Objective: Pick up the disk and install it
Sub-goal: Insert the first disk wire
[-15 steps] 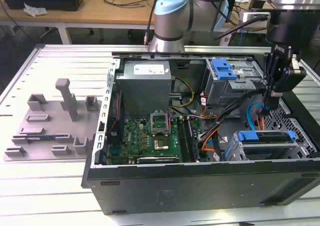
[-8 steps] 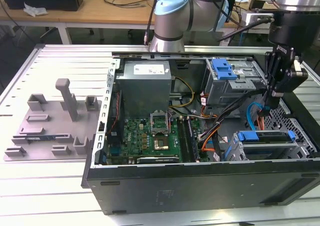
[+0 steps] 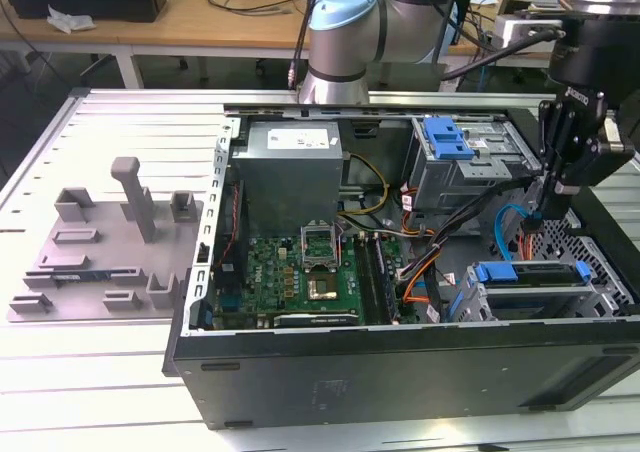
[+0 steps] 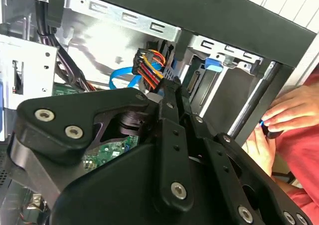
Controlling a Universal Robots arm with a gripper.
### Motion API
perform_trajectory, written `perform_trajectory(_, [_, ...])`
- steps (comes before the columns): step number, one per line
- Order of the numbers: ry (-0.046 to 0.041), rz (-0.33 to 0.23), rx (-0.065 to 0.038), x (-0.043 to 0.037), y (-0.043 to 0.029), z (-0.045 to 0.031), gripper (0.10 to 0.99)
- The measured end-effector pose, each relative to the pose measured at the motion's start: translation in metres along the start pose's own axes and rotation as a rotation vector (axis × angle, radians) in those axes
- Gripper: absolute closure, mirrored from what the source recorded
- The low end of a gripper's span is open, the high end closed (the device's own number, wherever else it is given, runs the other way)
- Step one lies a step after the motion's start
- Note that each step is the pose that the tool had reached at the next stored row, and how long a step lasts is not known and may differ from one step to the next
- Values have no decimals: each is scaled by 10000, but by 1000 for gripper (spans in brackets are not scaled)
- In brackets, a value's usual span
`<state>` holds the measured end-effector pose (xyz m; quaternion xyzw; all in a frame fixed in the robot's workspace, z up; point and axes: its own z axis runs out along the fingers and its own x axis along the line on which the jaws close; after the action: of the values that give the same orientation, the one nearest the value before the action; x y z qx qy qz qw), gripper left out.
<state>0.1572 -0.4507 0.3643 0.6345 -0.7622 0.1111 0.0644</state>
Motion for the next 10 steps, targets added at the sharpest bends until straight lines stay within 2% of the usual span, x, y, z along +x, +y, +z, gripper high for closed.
perform_trajectory(2, [-173,-3,-30,78,-1,19,922])
perform_trajectory(3, [-288,-8,-49,120,-2,30,922])
perform_trajectory(7, [-455,-32,-73,189,-2,46,922])
perform_trajectory(10, [-625,-64,-95,251,-1,61,922])
